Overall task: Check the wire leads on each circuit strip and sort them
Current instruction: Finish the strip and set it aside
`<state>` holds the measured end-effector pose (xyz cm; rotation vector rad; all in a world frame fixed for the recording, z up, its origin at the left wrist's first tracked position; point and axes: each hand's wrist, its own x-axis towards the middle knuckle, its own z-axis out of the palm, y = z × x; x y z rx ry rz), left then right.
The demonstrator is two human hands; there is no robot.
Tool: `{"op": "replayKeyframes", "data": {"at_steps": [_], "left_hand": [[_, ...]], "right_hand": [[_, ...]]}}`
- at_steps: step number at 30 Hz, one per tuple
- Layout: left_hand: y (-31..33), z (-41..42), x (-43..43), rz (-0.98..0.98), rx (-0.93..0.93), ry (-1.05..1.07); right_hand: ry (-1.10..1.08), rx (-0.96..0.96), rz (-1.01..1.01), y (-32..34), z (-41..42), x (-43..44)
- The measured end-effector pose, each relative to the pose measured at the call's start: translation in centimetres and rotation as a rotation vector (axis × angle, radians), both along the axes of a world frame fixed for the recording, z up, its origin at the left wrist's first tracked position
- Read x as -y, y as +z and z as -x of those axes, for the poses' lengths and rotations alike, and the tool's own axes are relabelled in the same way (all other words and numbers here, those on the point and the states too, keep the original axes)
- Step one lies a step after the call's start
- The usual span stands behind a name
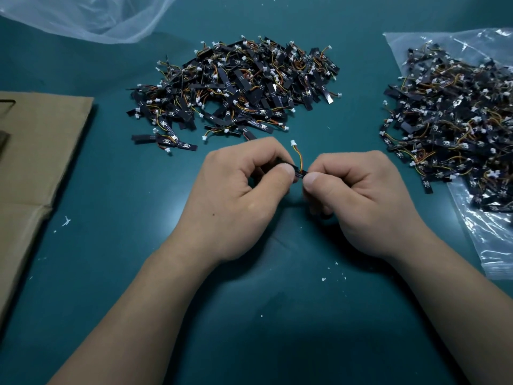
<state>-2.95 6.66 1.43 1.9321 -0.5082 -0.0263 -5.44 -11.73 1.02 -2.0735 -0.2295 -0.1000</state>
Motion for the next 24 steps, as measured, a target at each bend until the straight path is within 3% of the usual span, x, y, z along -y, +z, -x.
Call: {"op": "replayKeyframes", "data": {"at_steps": [24], "left_hand": [[-0.10, -0.12, -0.01, -0.018, 0.022, 0.016]], "right_hand": [[-0.021, 0.002, 0.058, 0.01, 0.08, -0.12]]}}
